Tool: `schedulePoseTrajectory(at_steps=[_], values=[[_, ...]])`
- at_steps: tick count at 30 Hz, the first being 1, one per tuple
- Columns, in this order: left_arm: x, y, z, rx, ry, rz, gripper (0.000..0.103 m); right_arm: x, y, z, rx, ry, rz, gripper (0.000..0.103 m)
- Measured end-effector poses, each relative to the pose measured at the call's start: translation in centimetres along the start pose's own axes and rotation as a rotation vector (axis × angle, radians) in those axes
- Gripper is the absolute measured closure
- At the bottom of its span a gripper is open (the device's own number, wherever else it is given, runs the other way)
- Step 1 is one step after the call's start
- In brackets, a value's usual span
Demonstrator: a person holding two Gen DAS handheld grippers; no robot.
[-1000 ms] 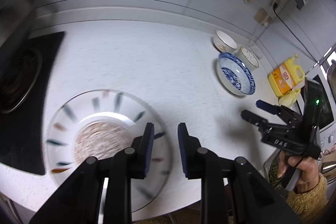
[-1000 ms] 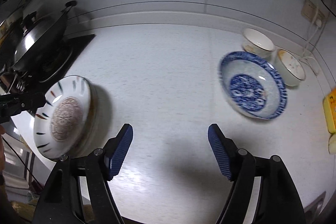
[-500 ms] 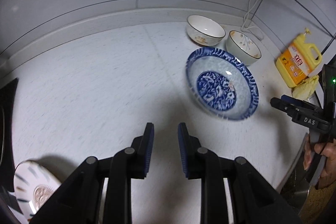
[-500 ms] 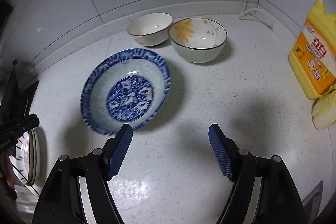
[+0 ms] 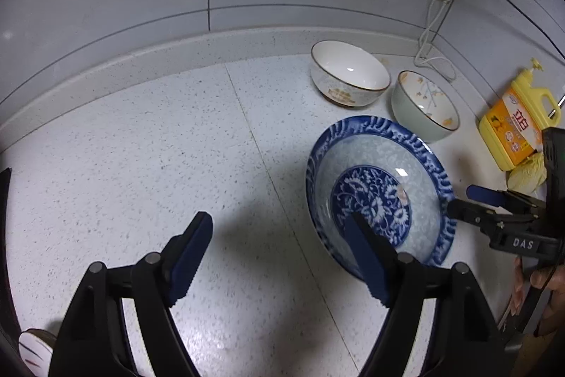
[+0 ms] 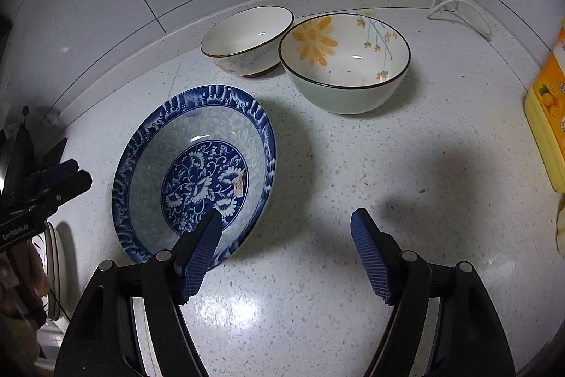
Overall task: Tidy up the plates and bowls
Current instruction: 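Move both grippers to the blue-and-white patterned bowl, then close both grippers on the rim of the blue-and-white bowl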
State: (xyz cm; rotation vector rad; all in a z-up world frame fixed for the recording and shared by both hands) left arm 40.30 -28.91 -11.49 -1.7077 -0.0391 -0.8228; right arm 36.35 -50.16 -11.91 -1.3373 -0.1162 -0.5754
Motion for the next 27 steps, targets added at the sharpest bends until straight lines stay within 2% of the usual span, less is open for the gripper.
schedulePoseTrajectory(at_steps=[17,23,27], values=[[1.5,7.1,-0.5,-0.039,-0.015,0.144,0.026,1.7,4.4,0.1,0.049,-0.028,0.091,0.034],[1.5,8.3,-0.5,-0.055,-0.030,0.171,0.027,1.9,4.8,-0.2,0.062,-0.028,0.098,0.048],[1.6,8.5,-0.5,-0.054,-0.027,0.163,0.027,2.2,4.9,-0.3,0.071,-0.024,0.098,0.066]])
Point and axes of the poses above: each gripper's, at about its wrist camera, not at the fingertips, and y roughly the way its jaws point, z to its left, x to its top, the point moved 1 cm from there along y, roughly the way its jaws point, and after that the axes turned 6 degrees about y, right-handed, at the moved point
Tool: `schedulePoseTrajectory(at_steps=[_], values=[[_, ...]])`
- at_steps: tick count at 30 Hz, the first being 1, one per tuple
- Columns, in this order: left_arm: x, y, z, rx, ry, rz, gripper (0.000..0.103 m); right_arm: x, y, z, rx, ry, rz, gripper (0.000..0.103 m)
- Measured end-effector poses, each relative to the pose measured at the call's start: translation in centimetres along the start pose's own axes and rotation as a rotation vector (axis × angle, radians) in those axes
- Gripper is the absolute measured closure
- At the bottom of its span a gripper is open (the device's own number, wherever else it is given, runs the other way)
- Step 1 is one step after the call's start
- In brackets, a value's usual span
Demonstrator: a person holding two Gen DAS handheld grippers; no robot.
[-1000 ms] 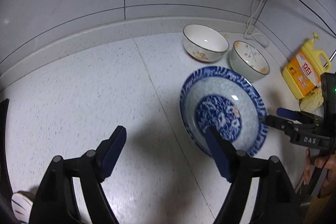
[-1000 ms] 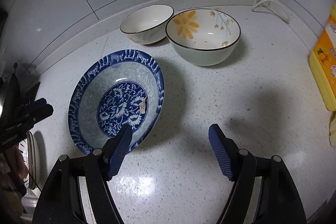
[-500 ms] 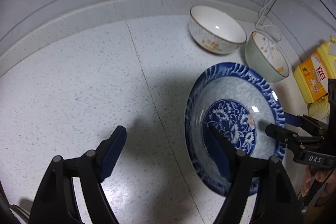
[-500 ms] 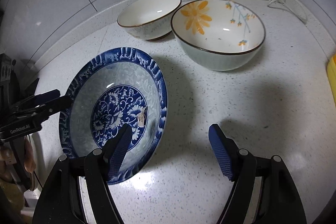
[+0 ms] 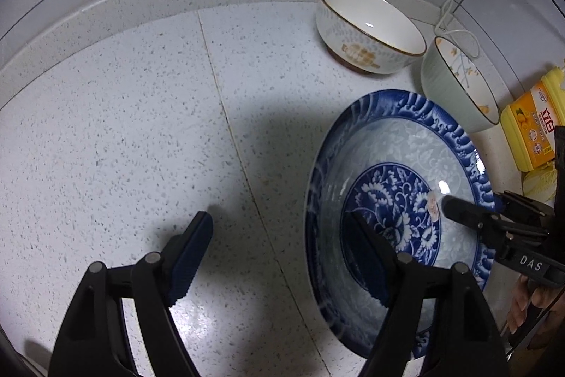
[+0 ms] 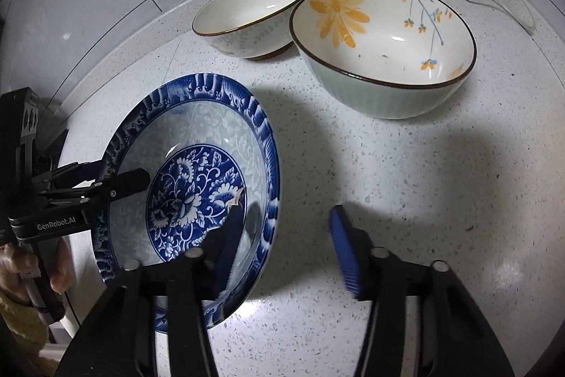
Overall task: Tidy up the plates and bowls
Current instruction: 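Close both grippers on the rim of the blue-and-white bowl, then carry the blue-and-white bowl with both grippers beside the plate stack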
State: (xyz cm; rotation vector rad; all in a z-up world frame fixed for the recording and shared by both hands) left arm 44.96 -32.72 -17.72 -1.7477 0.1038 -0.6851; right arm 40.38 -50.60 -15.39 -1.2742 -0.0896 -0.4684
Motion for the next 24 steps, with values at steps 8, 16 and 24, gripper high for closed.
schedulePoseTrajectory(at_steps=[8,16,24], values=[[0.0,0.3,-0.7,0.019,0.045,0.012,0.028,0.0,0.0,0.1,0.043,0.004,0.009,0.074],[1.0,0.5,-1.0,-0.052,0.056,0.030,0.068,0.2,0.4,0.4,0.068,-0.008,0.013,0.080],[1.3,0.8,-0.5,-0.186,-0.029,0.062,0.090,0.3,0.9,1.3,0.089,-0.034,0.020,0.089]])
Point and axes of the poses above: each gripper's, at about its wrist camera, not at the fingertips, and y roughly the way its jaws point, z to its left, x to its top, the point moved 1 cm from there along y, roughly the way its jaws point, and after that the axes turned 6 degrees about y, right-handed, at the moved point
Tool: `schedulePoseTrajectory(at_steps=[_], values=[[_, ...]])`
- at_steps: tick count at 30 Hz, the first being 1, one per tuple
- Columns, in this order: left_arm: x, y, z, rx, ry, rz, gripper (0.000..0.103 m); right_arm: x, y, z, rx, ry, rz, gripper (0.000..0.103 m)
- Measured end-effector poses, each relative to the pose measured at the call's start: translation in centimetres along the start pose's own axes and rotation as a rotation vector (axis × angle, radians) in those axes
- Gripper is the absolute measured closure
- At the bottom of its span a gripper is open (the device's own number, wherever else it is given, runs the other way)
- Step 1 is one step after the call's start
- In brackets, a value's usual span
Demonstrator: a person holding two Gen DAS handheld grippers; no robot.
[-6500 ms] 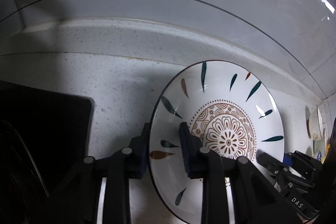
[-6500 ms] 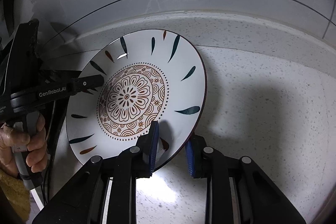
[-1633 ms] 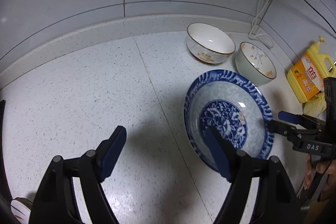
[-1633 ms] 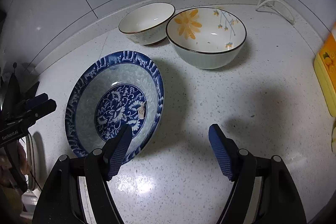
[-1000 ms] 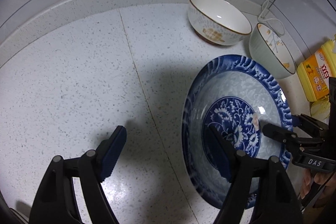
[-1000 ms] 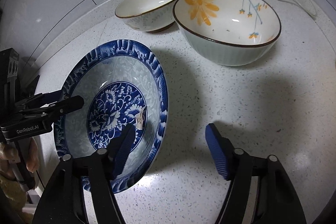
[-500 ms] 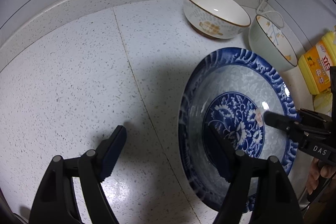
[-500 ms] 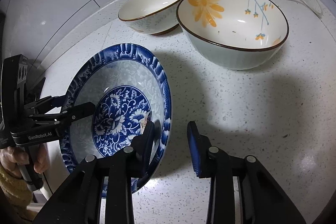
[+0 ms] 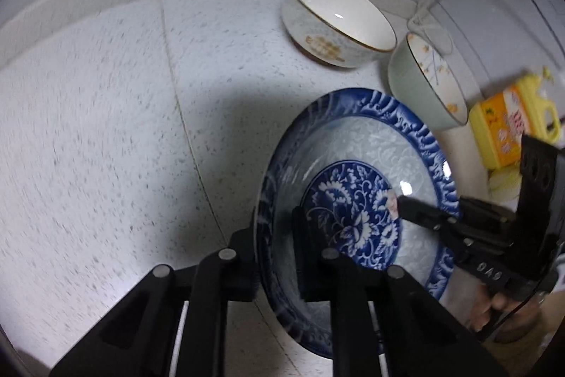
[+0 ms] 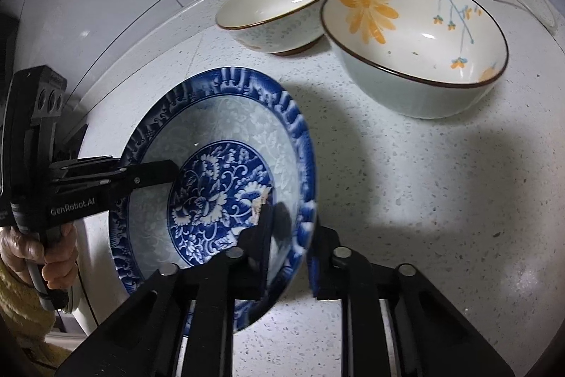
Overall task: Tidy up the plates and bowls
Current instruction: 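Carry the blue-and-white bowl with both grippers beside the plate stack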
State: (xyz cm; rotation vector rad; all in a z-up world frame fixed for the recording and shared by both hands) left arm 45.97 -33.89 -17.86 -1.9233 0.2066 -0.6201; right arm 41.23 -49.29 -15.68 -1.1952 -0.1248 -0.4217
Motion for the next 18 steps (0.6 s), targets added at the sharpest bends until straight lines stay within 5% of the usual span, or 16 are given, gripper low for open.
schedulePoseTrajectory(at_steps=[18], values=[[-9.5,-6.6,1.1,0.064,-0.075,-0.029,0.092,-4.0,-1.4,4.8,0.030,-0.044,0.017,0.089]])
Point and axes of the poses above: each gripper's, at about its wrist camera, not at the fingertips, and y roughly the way its jaws point, z to its left, x to its top, the point moved 1 cm from there along y, roughly the way its jaws point, and after that the axes turned 6 degrees about y, right-handed, at the moved point
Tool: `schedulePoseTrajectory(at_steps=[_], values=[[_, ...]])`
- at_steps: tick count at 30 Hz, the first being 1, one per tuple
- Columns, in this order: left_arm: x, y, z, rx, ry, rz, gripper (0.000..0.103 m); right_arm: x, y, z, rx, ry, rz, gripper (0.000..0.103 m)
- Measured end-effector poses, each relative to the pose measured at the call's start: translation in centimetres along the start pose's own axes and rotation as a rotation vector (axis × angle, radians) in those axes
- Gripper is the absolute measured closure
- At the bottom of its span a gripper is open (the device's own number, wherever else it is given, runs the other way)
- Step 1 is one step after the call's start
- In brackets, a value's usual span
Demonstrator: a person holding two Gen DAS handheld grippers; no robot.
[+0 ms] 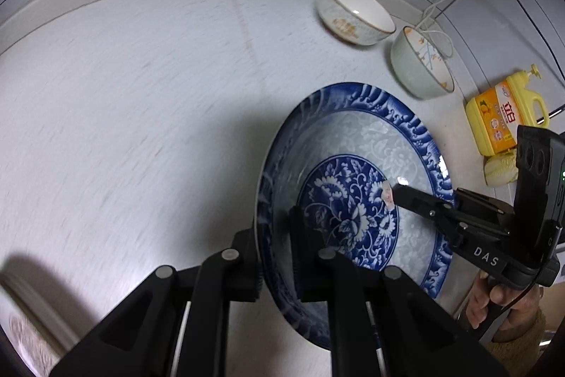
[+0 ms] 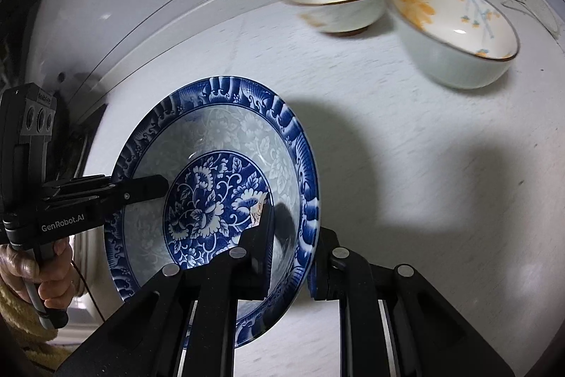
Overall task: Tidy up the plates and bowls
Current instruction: 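Carry the blue-and-white bowl with both grippers beside the plate stack, then lower the blue-and-white bowl onto the counter and open both grippers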
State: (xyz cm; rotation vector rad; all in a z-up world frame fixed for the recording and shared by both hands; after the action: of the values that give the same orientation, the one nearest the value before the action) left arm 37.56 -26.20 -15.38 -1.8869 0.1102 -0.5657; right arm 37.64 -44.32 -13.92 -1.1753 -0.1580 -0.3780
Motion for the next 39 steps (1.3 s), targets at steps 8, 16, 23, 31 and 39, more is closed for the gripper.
schedulePoseTrajectory(at_steps=[8,16,23,31,39], values=[[-5.4,-1.9,2.3,0.016,-0.018,0.022,0.091,-3.6,1.0,3.7,0.031,-0.061,0.049,0.089],[-7.4,-1.2,2.8,0.018,-0.008,0.030,0.090,-4.8,1.7,3.5,0.009,-0.069,0.070,0.089],[-7.8,-1.1,2.3,0.052,0.025,0.030,0.086,-5.0,1.3,3.7,0.011,-0.073,0.049,0.090],[-8.0,-1.0,2.2,0.079,0.044,0.041,0.062,-5.4,0.0,3.8,-0.014,-0.093,0.022,0.090],[-7.4,-2.5,3.0,0.133,0.005,0.010,0.061,-5.0,-0.9,3.9,-0.035,-0.127,0.002,0.089]])
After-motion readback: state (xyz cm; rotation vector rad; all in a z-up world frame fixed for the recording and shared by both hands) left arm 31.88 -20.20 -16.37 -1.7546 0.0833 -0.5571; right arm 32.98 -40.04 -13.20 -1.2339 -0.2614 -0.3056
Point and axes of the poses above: each gripper's, at about its wrist camera, not at the fingertips, and y roughly the way its jaws point, z to its left, x to its top, the point moved 1 cm from there along y, roughly the way its jaws point, and after that the axes turned 6 degrees about y, right-handed, at the moved point
